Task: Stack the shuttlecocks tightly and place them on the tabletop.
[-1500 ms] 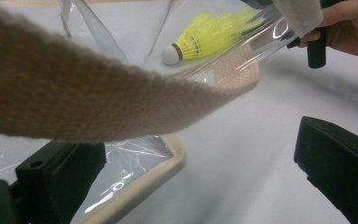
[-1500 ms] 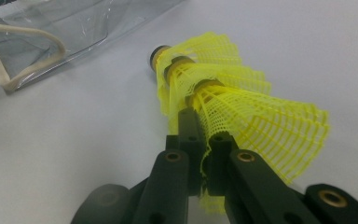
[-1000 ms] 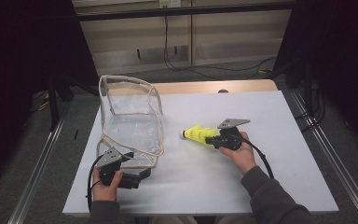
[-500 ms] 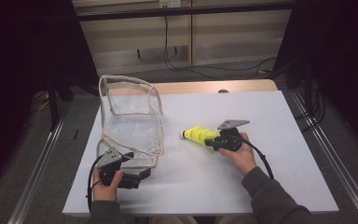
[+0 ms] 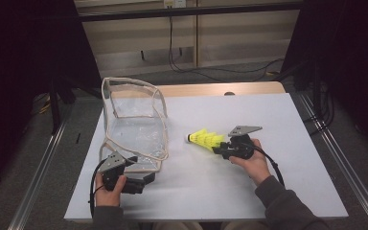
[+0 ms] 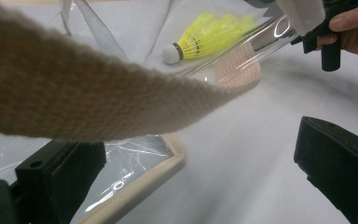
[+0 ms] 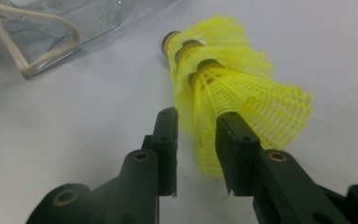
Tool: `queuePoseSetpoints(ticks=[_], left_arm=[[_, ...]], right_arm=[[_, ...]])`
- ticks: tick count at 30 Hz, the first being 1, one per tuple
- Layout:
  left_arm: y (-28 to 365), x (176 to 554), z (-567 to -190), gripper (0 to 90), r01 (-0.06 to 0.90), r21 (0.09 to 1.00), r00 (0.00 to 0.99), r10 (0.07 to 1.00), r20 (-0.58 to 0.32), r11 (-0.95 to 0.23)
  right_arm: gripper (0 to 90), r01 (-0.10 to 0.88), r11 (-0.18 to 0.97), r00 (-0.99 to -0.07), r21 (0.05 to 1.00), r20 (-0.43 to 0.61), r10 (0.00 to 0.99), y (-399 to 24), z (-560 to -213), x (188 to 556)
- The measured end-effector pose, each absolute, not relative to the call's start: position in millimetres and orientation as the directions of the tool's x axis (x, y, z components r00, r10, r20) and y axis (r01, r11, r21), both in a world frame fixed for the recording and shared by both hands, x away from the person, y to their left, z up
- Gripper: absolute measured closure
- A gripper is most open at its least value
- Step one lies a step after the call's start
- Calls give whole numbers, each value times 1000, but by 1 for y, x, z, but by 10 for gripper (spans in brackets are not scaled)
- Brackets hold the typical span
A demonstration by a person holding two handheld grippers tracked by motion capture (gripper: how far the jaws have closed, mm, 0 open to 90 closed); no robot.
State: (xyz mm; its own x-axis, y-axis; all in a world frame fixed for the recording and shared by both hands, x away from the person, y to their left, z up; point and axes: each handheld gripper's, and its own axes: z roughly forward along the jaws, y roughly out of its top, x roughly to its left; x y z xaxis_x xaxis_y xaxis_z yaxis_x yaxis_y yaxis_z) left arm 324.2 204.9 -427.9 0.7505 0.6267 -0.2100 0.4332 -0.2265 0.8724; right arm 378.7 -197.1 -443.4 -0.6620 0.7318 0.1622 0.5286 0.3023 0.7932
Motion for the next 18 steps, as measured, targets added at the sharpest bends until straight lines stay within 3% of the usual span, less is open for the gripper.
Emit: queuePoseSetpoints(ticks=[12,16,18], left_arm=[[205,324,-428,19,434,871,750,628,-209,-229],[205,324,-428,19,434,872,750,627,-210,-227],[205,324,-428,19,433,872,750,627,-210,-226]], right_arm=[[761,524,314,-668,792,154,728,-199,-441,372],[882,522,305,-667,797,158,728,-199,-442,373],[888,513,301,-670,804,155,726,-198,-441,373]])
